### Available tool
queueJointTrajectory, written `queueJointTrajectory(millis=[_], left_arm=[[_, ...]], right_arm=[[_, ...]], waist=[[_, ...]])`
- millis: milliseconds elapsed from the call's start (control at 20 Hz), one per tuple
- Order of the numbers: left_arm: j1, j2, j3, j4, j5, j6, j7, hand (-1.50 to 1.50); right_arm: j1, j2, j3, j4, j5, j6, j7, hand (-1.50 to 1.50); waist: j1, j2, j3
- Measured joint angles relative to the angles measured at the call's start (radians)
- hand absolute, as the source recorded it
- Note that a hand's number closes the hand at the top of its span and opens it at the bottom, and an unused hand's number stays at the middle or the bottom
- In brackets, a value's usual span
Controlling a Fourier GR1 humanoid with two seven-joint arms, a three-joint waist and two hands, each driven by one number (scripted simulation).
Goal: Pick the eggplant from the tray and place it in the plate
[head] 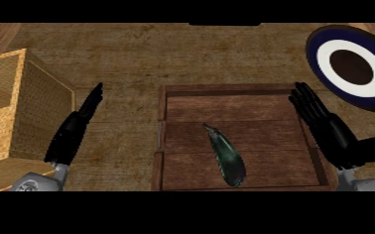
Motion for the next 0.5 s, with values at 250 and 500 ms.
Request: queueJointTrajectory(millis=[250,500], left_arm=[[-0.048,-0.031,0.045,0.024,0.04,0.0,0.025,0.0],[-0.072,-0.058,0.087,0.047,0.1,-0.003,0.065,0.0]], right_arm=[[-0.14,0.043,0.052,0.065,-0.121,0.185,0.076,1.5],[-0.258,0.026,0.074,0.136,-0.011,0.234,0.01,-1.5]], waist=[[0.036,0.004,0.011],[0.057,-0.001,0.011]])
